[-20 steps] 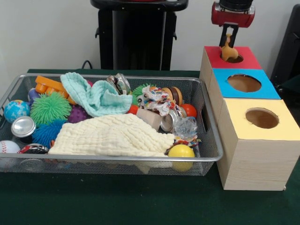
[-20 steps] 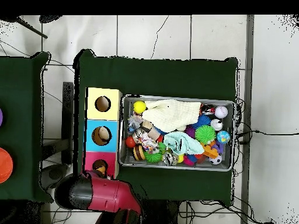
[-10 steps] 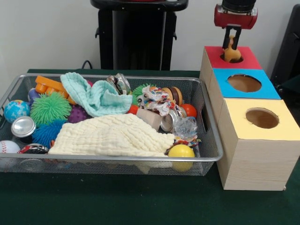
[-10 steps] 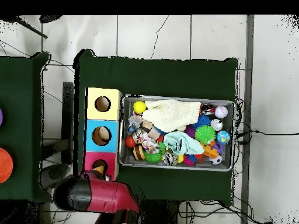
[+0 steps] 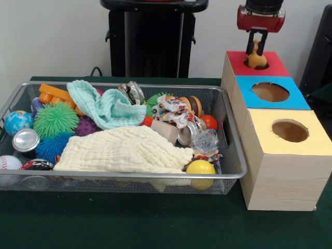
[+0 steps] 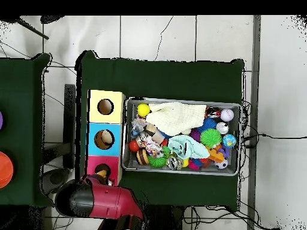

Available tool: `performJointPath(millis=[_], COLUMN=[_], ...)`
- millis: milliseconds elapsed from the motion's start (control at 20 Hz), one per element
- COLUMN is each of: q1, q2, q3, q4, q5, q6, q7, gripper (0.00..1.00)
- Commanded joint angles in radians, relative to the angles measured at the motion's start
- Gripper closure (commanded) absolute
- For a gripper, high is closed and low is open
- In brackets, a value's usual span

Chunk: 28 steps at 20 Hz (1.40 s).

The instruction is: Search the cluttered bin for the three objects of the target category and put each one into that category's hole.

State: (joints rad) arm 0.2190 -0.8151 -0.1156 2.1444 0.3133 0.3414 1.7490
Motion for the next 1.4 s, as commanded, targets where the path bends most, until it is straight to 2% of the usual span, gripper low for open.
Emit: performJointPath(millis=[50, 700, 1400], q1=[-0.021, 0.006, 0.038], q2=[0.048, 0.045, 0.027], q3=[0.115, 0.084, 0.012], q4=[0.025, -0.012, -0.11], q5=[0.031, 0.029, 0.029], q6=[-0.097, -0.033, 0.134], q7=[0.204, 0.206, 0.231], gripper=[0.0, 0.0, 0.0])
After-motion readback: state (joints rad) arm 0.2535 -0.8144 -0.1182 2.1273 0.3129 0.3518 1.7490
